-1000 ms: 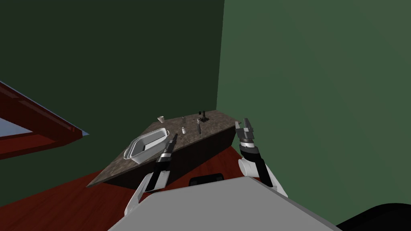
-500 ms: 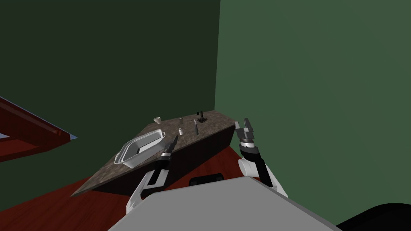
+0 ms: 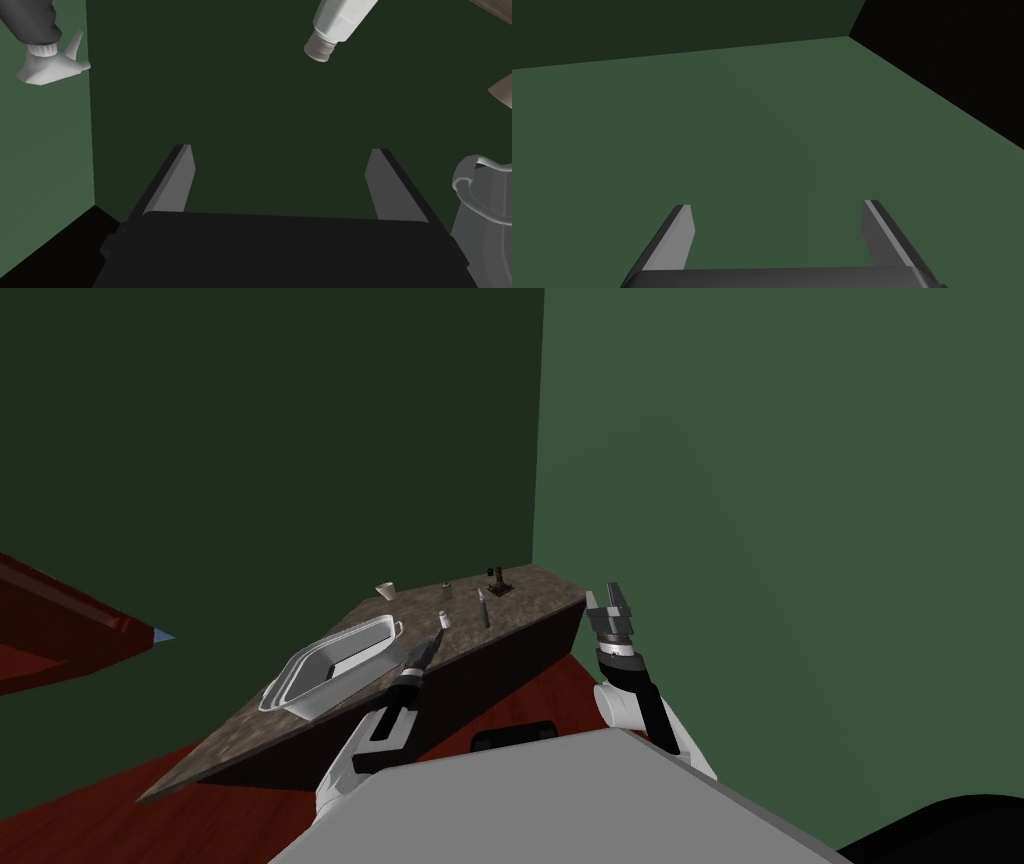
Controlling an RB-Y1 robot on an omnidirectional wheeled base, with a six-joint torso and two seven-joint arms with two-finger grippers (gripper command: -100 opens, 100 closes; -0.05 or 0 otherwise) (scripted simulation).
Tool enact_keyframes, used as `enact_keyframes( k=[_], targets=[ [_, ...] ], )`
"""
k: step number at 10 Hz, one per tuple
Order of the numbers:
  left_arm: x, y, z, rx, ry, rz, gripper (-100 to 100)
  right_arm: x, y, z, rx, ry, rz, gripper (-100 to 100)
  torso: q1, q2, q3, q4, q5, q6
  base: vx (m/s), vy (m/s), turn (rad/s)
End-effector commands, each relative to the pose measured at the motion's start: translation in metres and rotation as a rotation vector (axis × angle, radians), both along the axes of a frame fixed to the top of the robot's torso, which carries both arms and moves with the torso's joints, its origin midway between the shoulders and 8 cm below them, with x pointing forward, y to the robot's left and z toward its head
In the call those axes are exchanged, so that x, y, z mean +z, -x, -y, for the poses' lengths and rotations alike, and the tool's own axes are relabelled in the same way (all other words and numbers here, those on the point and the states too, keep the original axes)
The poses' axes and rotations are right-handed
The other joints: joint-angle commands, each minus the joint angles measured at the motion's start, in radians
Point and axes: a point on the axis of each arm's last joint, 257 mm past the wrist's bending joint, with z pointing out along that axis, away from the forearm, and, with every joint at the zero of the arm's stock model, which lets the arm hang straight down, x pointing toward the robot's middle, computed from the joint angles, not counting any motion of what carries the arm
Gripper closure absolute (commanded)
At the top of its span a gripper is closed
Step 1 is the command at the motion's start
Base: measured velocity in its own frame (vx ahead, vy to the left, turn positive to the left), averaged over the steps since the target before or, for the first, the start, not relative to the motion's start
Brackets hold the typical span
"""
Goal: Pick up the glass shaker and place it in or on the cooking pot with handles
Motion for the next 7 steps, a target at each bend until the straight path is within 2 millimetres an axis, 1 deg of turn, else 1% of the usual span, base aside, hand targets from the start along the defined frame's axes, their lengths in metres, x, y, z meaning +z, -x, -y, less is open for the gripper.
enact_keyframes(
  k=[1, 3, 6, 7],
  targets=[
    [-0.014, -0.005, -0.011, 0.018, -0.059, -0.041, -100, 0.0, 0.0, 0.0, 0.0, 0.0, 0.0, 0, 0.0, 0.0, 0.0, 0.0, 0.0, 0.0, 0.089, -0.073, -0.001],
    [-0.026, -0.01, -0.025, 0.037, -0.125, -0.081, -100, 0.0, 0.0, 0.0, 0.0, 0.0, 0.0, 0, 0.0, -0.001, -0.001, 0.0, 0.0, 0.0, 0.089, -0.057, 0.011],
    [-0.037, -0.016, -0.046, 0.062, -0.21, -0.13, -100, 0.0, 0.0, 0.0, 0.0, 0.0, 0.0, 0, 0.0, -0.002, -0.001, 0.0, 0.0, 0.0, 0.098, -0.057, 0.019],
    [-0.041, -0.02, -0.057, 0.075, -0.256, -0.154, -100, 0.0, 0.0, 0.0, 0.0, 0.0, 0.0, 0, 0.0, -0.002, -0.001, 0.0, 0.0, 0.0, 0.152, -0.082, 0.045]
  ],
)
